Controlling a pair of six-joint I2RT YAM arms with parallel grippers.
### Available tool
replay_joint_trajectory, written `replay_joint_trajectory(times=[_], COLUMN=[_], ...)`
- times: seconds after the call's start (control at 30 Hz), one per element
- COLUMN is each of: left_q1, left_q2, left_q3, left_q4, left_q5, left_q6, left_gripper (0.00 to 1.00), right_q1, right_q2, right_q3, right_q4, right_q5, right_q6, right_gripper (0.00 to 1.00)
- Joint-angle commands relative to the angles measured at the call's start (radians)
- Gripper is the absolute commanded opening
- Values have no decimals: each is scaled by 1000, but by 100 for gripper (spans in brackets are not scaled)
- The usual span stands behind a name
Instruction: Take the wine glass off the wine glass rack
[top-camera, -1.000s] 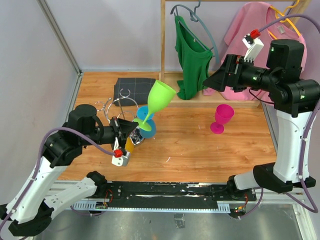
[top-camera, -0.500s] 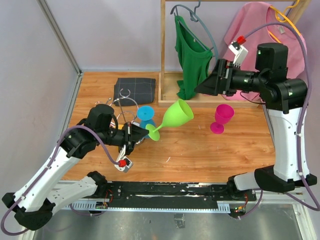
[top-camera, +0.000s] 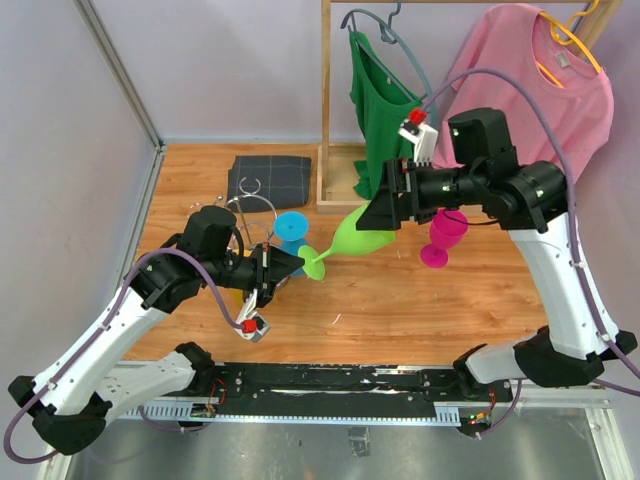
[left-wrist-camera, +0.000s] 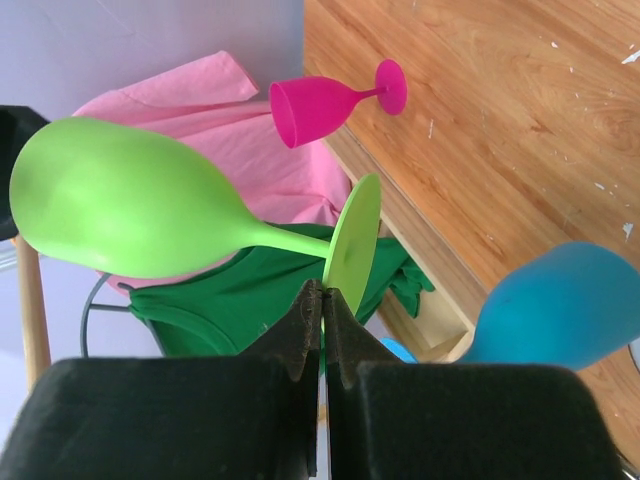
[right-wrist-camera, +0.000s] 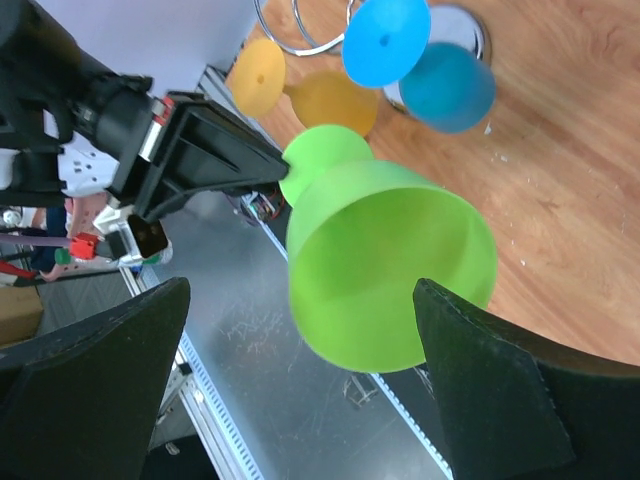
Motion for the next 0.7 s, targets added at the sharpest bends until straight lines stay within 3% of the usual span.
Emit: replay_joint_trajectory(times=[0.0,0.17,0.23,0.3,0.43,0.47,0.67], left_q1=[-11,-13,-13,-13,-13,-13,-13], left_q2=[-6,-10,-8,-9,-11,-13,-31], left_q3=[-11,-21,-23,-29,-38,-40,-62], left_q4=[43,56,61,67,88,91,180], left_q5=[2,-9,-16,-20,-24,-24,-22], left_q6=[17,23,24,28,30,29,1], left_gripper=[0,0,0,0,0,0,0], right_q1=[63,120,137,144,144,144,143], right_q2=[-24,0,19,37,44,40,-1], right_q3=[-85,-107,-98,-88,-88,-92,-115], right_q4=[40,81,88,93,93,93,96], right_q5=[56,62,57,41,36,39,65], right_q6=[18,34,32,31,26,26,27], right_gripper=[95,90,84,65,6,1,1])
